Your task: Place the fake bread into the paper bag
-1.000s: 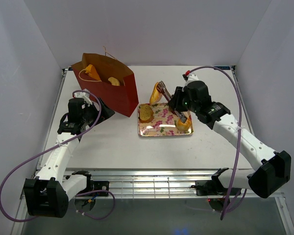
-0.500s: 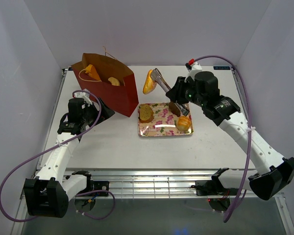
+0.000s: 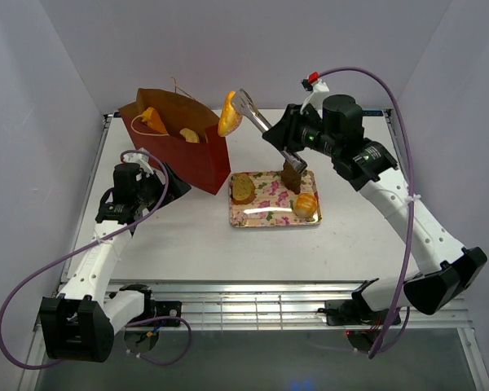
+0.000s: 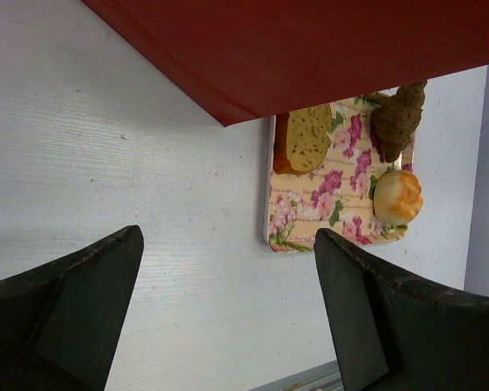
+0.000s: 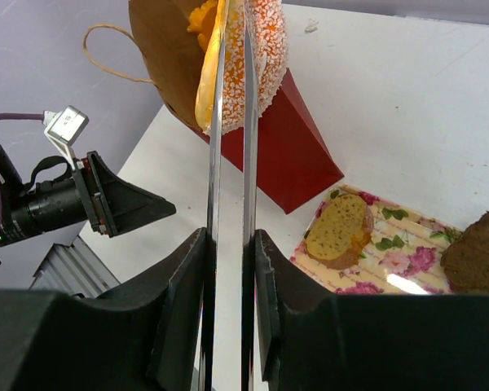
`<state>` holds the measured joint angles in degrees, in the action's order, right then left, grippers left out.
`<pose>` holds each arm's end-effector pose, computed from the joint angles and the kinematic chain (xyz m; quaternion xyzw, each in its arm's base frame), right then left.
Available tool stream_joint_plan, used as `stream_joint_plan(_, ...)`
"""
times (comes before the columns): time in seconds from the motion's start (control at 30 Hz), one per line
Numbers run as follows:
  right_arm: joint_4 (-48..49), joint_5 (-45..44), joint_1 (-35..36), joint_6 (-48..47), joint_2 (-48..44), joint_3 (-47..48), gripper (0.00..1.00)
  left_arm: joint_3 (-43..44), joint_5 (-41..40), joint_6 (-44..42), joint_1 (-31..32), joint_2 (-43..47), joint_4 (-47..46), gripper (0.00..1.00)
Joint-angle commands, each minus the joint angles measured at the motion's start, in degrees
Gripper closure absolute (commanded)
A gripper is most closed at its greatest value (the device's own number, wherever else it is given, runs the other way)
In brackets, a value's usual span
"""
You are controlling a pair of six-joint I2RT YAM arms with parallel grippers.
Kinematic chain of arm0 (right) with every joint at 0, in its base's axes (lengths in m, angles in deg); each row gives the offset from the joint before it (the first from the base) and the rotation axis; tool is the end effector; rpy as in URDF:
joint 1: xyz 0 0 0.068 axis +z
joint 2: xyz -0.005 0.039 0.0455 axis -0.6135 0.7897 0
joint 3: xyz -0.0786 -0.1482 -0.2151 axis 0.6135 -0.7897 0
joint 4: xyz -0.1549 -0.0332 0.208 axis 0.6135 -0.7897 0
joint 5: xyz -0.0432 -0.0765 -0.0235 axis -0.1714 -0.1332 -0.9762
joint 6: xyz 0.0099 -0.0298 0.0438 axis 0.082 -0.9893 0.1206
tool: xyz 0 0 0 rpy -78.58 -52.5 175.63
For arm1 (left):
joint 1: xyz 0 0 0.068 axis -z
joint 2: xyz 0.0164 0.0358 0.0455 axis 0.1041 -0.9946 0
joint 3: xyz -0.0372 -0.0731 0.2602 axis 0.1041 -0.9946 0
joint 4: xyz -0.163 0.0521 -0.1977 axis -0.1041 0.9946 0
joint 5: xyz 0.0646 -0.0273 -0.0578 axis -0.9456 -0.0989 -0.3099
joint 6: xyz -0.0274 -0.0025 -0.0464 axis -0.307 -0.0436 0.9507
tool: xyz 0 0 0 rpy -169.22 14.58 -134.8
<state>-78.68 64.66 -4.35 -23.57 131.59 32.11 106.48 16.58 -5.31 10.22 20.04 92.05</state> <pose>0.2446 0.1680 0.4570 -0.1111 0.7612 0.3549 0.5313 0.2256 -0.0266 0.2685 -0.1568 0.8763 -0.2557 0.3769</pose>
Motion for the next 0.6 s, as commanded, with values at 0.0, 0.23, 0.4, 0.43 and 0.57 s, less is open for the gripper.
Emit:
stream_joint_plan(0.0,5.30,3.11,0.34,1.01,2.26,4.23,0.68,-0.28,0.51,0.01,0.14,1.16,-0.99,0.04)
stream_joint_plan(0.23,8.55,5.74,0.78,3.47,7.18,7.31,0.67,-0.28,0.69,0.09,0.14,1.16,-0.99,0.04)
stream_joint_plan(0.4,10.31,7.50,1.13,4.80,9.91,9.07,0.67,-0.28,0.69,0.09,0.14,1.25,-1.08,0.04)
stream_joint_plan(0.43,10.92,7.68,1.22,4.80,10.78,9.33,0.68,-0.28,0.69,0.09,0.23,1.34,-0.99,0.04)
stream_joint_plan(0.57,11.98,9.17,1.40,5.50,12.81,10.03,0.68,-0.28,0.78,0.09,0.23,1.34,-0.99,0.04)
